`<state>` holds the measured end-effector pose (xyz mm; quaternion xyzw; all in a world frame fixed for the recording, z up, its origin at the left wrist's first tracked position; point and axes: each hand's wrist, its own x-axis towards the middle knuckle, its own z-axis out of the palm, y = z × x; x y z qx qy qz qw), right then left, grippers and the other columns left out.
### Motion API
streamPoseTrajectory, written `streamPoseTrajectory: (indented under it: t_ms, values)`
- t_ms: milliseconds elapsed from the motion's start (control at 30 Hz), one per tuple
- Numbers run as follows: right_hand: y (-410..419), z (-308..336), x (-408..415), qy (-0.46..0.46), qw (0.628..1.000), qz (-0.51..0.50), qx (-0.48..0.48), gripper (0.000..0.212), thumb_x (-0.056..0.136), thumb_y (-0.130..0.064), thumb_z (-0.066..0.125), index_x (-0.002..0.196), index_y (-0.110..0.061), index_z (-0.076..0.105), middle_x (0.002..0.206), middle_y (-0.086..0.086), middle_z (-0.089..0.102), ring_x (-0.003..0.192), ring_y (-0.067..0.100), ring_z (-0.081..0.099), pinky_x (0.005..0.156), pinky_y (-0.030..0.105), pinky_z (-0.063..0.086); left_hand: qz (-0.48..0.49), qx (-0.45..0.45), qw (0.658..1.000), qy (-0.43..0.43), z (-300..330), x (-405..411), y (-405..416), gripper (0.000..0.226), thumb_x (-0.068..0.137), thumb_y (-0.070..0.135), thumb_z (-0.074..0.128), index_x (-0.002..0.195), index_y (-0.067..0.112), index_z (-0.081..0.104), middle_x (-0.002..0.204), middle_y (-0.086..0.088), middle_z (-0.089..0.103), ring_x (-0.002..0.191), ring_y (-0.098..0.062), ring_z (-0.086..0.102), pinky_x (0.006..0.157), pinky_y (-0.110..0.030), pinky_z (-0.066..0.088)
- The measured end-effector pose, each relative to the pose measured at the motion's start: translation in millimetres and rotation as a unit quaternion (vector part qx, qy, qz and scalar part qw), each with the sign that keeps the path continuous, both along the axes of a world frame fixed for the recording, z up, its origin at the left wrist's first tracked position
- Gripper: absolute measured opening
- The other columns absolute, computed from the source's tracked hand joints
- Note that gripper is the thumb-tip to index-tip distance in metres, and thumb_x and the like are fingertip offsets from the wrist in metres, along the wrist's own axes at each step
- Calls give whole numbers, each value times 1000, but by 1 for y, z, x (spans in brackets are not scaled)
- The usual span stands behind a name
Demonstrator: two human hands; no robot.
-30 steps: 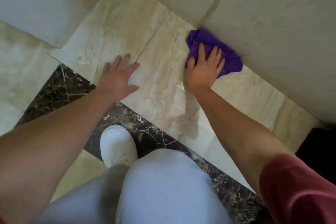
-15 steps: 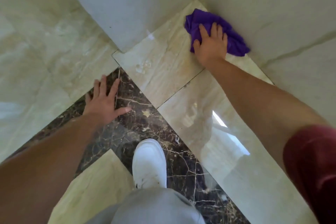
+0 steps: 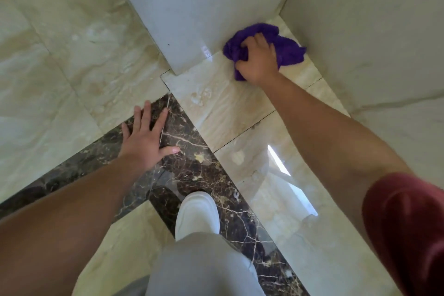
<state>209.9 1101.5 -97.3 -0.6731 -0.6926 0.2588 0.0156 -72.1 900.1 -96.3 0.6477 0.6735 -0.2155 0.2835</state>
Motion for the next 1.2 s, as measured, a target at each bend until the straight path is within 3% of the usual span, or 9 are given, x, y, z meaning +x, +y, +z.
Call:
streamPoseTrajectory:
  t_ms: [100,233,467,567,700,767,867,933,1200]
  values:
    - [-46,1,-41,23,995,94,-17,54,86,-27,63,138,-20,52,158,8,38,156,23,20,127,46,10,11,-13,1000,2,4,1,0,114,82,73,55,149,43,-32,158,-3,-45,148,-30,-35,122,-65,2]
    - [-55,-3,-40,-7,976,211,-53,67,93,-42,58,155,-35,34,172,4,12,159,21,6,128,46,5,9,-14,1000,0,7,2,1,111,84,71,53,152,41,-29,157,-4,-46,148,-30,-36,122,-66,1]
    - [-1,-8,52,-110,991,64,-33,69,98,-53,43,160,-33,22,171,11,10,157,36,8,125,58,15,62,48,997,-10,-9,-7,-6,120,67,84,59,153,50,-17,165,0,-31,153,-33,-25,116,-75,3]
    - [-6,-14,44,-137,990,35,-18,65,102,-50,39,161,-29,22,171,11,11,158,33,6,126,57,11,162,42,986,2,-7,-9,-15,130,57,90,61,154,50,-14,166,-2,-29,153,-37,-23,110,-78,4]
    - [-36,-18,-17,-108,994,-22,12,64,101,-44,40,160,-27,23,171,13,12,159,29,5,126,55,6,145,58,987,-47,-4,-28,-20,113,71,76,66,157,49,-2,168,2,-24,155,-30,-20,117,-73,0]
    - [-56,-15,-56,-97,995,11,8,64,101,-42,42,159,-24,25,170,15,14,159,31,6,126,55,7,122,58,991,-16,1,-52,-27,112,72,78,63,158,47,0,168,-2,-23,155,-30,-18,122,-67,0]
    - [-94,-10,-102,-92,993,78,17,62,101,-42,42,158,-23,27,170,17,15,158,32,7,126,55,9,218,26,974,59,4,-87,-51,125,61,95,49,155,45,-17,164,-10,-31,153,-37,-23,121,-63,-3]
    - [-116,-9,-126,-88,985,145,15,63,101,-44,41,159,-27,25,170,15,13,159,32,4,127,55,6,265,0,963,42,0,-96,-63,126,58,97,44,152,48,-25,163,-8,-35,153,-37,-25,120,-64,0]
    - [-132,0,-176,-40,954,295,-18,60,104,-45,36,161,-34,20,173,7,6,160,25,2,128,50,6,270,-24,962,-34,4,-117,-67,124,71,66,75,154,51,-16,162,-2,-37,151,-33,-29,121,-67,4]
